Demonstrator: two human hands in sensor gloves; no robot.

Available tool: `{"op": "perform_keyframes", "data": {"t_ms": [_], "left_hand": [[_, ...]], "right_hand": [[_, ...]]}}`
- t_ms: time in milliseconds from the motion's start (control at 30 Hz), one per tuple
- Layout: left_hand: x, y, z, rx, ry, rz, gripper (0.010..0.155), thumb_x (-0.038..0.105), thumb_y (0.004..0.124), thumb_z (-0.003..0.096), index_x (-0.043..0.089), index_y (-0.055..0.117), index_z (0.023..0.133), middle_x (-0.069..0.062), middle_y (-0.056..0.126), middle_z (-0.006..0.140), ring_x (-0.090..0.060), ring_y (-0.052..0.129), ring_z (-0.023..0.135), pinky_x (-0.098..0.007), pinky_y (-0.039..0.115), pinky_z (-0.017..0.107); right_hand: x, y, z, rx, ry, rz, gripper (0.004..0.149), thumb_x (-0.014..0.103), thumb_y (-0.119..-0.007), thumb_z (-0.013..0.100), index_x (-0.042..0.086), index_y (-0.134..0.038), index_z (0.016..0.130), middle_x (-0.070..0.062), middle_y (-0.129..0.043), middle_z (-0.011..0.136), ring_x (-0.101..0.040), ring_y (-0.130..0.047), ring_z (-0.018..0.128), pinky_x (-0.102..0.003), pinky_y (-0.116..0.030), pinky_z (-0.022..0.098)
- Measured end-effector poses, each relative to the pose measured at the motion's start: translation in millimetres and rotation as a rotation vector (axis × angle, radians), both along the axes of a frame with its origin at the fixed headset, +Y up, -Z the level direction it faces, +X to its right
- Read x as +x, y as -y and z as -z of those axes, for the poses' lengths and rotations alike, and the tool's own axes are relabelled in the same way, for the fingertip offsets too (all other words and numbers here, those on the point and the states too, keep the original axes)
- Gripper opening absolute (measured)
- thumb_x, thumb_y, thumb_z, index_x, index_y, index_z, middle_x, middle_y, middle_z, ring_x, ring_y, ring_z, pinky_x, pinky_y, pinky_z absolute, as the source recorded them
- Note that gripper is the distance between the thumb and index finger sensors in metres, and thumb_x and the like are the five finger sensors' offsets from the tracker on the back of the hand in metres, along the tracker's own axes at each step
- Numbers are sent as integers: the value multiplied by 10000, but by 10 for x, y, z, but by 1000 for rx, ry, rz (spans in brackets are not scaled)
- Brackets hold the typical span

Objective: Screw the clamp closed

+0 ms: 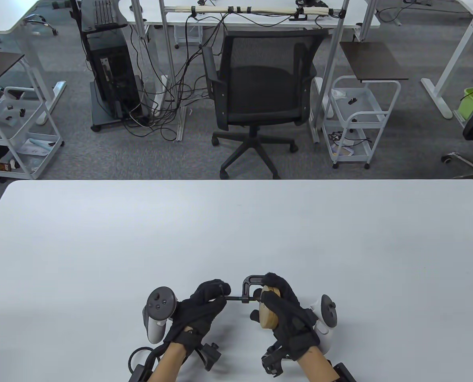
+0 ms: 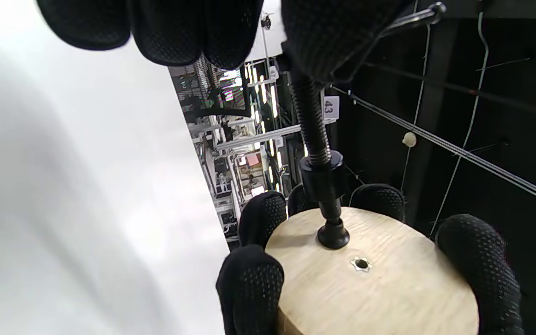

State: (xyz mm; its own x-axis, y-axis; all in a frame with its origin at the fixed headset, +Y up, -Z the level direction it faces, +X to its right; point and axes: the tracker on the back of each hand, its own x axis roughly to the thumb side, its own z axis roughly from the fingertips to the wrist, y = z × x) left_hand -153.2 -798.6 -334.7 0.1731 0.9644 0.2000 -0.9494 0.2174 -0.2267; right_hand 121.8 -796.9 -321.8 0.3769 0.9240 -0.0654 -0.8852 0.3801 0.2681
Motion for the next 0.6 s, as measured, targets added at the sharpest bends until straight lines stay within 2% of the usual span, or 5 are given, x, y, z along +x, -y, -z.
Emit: {"op": "perform_keyframes", "data": {"t_ms": [233,333,467,533,600], "left_hand": [[-3,-5,-11,-10,0,20,478,335,808,516,292,735,986,-204,581,1113,-504,621,964,-642,650,618],[-7,2,-10,-29,7,18,593,424,793,526,235,627,1064,-222,553,1116,-510,611,961,-636,650,618],[-35,9,-20,-36,-38,62,675,490,786,522,165,587,1080,-240,562,1102,-521,632,938,-626,663,607],[-58,7,-25,-36,-101,115,644,551,760,520,106,704,982,-246,612,1071,-527,665,908,-619,680,587],[-83,16,-38,-47,-151,168,611,599,700,530,68,928,729,-223,761,991,-529,743,851,-611,713,557]], "right_hand": [[-5,4,-12,-5,8,3,676,529,-897,507,226,-598,1032,-54,-436,1119,-529,-492,930,-729,-662,488],[-2,0,-14,-7,22,13,677,529,-897,507,225,-596,1032,-53,-439,1118,-529,-494,928,-728,-662,489],[17,-13,-14,-4,30,17,675,527,-897,508,225,-597,1032,-52,-437,1118,-528,-492,929,-729,-660,490],[21,-13,-12,-1,33,17,675,528,-896,508,226,-596,1032,-52,-437,1118,-528,-491,929,-729,-659,490],[23,-11,-12,-2,35,16,676,528,-897,507,226,-597,1031,-53,-438,1117,-526,-493,929,-728,-661,489]]}}
